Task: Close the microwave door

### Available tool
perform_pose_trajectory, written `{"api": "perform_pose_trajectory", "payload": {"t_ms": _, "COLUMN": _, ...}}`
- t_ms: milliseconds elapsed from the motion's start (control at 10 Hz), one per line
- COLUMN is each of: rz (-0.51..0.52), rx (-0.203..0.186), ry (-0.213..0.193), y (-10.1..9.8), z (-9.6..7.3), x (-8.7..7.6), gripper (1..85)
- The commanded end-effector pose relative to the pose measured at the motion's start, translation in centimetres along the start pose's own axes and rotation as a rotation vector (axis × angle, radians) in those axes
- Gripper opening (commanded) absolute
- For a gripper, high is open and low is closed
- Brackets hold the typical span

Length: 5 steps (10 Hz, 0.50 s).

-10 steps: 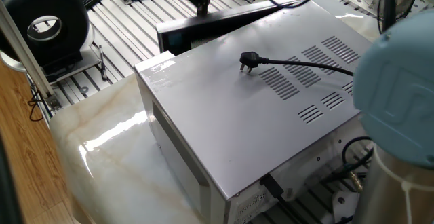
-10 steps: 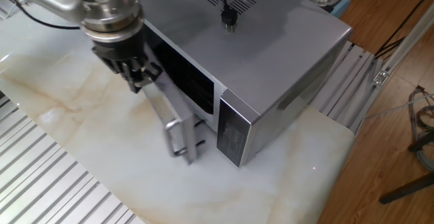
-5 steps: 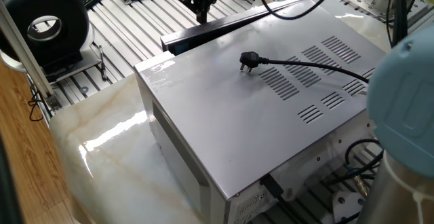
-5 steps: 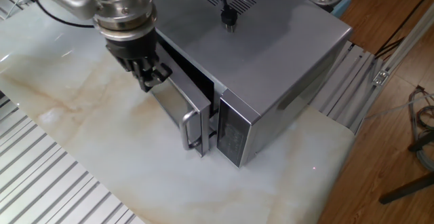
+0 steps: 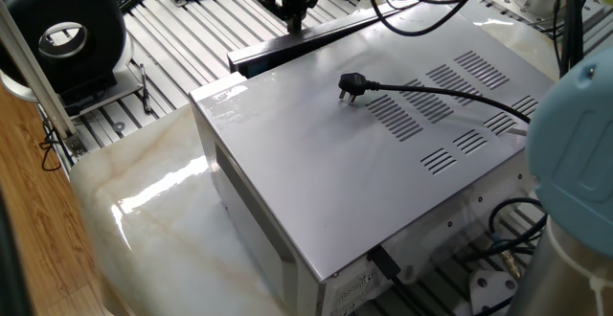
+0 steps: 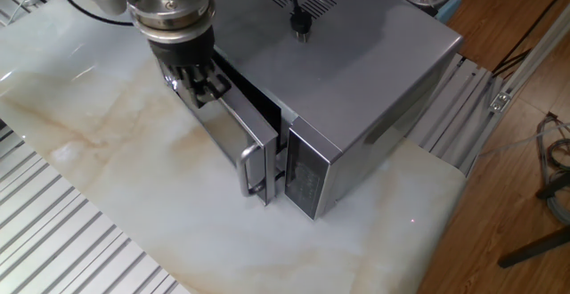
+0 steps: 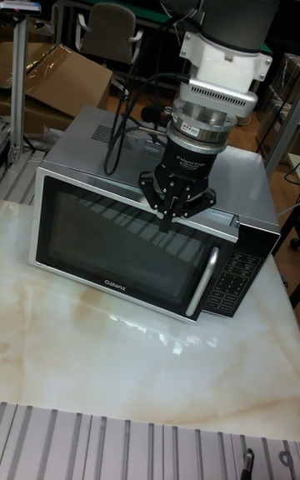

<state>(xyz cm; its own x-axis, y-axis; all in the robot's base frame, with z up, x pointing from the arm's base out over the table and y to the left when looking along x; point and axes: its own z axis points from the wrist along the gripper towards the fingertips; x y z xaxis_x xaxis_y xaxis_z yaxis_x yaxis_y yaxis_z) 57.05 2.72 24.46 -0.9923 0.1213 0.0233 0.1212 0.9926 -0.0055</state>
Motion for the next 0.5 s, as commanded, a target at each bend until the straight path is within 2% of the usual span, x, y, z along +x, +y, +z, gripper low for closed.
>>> {"api": "perform_pose_trajectory", "payload": {"t_ms": 0, "rz": 0.049, "rx": -0.055, "ry": 0.031, "y": 1.4, "z": -0.4, "x": 1.4, "gripper": 1.0}}
{"api": "perform_pose_trajectory", "payload": {"t_ms": 300, "rz": 0.072, "rx": -0.102, "ry": 0.044, "y": 2.7, "z": -0.3, "x": 1.9, "gripper": 1.0}}
{"api": "perform_pose_trajectory", "payload": {"t_ms": 400, "rz": 0.073, "rx": -0.102, "ry": 0.045, "y": 2.7, "z": -0.2, "x": 2.1, "gripper": 1.0}}
